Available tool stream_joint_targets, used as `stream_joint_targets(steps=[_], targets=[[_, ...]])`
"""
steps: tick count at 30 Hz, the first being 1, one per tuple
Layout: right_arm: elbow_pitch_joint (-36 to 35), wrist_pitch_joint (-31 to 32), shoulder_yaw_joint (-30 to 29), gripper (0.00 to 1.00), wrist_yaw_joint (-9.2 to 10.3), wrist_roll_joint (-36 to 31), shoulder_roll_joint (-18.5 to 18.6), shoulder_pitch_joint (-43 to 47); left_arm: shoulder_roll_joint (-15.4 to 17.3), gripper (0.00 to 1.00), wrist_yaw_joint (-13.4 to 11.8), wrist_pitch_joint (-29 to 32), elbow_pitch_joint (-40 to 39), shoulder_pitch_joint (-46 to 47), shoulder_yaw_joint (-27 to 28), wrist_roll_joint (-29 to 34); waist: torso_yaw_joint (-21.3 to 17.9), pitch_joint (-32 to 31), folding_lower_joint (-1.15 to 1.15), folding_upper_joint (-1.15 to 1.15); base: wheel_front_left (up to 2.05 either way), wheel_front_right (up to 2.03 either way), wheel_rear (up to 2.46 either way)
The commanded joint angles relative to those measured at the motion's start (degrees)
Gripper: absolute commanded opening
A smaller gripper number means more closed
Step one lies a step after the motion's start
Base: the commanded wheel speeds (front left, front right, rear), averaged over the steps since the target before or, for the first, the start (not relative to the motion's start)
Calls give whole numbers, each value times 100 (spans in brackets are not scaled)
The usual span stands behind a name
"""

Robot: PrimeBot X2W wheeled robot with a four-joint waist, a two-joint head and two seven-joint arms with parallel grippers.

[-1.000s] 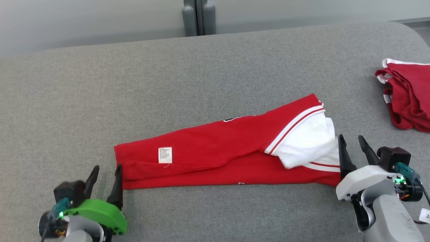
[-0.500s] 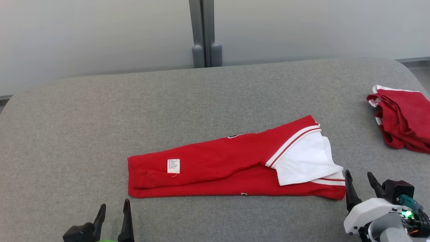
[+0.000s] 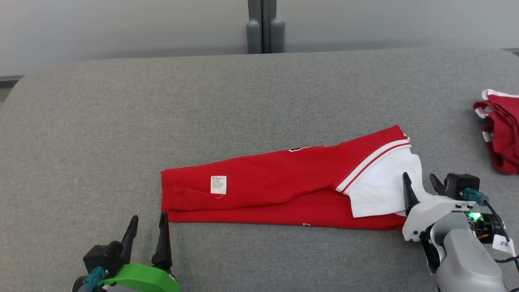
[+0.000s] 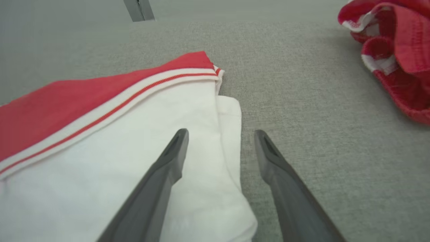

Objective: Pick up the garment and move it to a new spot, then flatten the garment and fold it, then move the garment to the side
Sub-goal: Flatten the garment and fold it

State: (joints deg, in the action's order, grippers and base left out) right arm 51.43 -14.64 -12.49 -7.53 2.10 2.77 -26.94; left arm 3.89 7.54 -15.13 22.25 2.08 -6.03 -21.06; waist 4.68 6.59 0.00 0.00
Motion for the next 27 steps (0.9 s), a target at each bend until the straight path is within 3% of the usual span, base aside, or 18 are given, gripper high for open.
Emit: stream_joint_targets(steps=[1, 5, 7, 8, 9, 10, 11, 14, 17, 21, 27], targets=[[240, 21, -61, 100, 10, -41, 24, -64, 39, 100, -15, 4, 6, 124, -56, -32, 197, 185, 0, 0, 0, 0, 0], [1091, 175, -90, 100, 9, 83, 8, -200, 76, 100, -15, 4, 57, 199, -145, -111, 303, 206, 0, 0, 0, 0, 0], [1464, 187, 188, 100, 5, 345, -33, -231, 86, 100, -15, 4, 60, 205, -161, -128, 332, 201, 0, 0, 0, 0, 0], [1606, 176, 459, 94, 0, 602, -64, -259, 97, 100, -15, 4, 66, 193, -152, -138, 340, 194, 0, 0, 0, 0, 0], [1676, 164, 671, 48, -14, 806, -84, -258, 110, 100, -15, 4, 68, 172, -136, -142, 338, 188, 0, 0, 0, 0, 0], [1683, 150, 995, 19, -18, 1086, -109, -248, 118, 100, -15, 4, 71, 143, -121, -150, 330, 180, 0, 0, 0, 0, 0], [1636, 147, 1222, 0, -25, 1322, -119, -211, 118, 100, -15, 4, 74, 119, -106, -153, 318, 171, 0, 0, 0, 0, 0], [1446, 73, 1694, 0, -22, 1793, -101, -87, 124, 100, -15, 4, 86, 46, -44, -144, 247, 143, 0, 0, 0, 0, 0], [1354, 6, 1540, 0, -5, 1758, 109, -93, 93, 100, -15, 4, 92, 22, -28, -96, 198, 95, 0, 0, 0, 0, 0], [675, -47, 858, 0, 14, 1487, 500, -133, 55, 100, -15, 4, 71, 41, -19, -70, 147, 28, 0, 0, 0, 0, 0], [-495, -52, -111, 0, 11, 766, 343, 200, 9, 100, -15, 4, 70, -75, -11, -44, 52, -124, 0, 0, 0, 0, 0]])
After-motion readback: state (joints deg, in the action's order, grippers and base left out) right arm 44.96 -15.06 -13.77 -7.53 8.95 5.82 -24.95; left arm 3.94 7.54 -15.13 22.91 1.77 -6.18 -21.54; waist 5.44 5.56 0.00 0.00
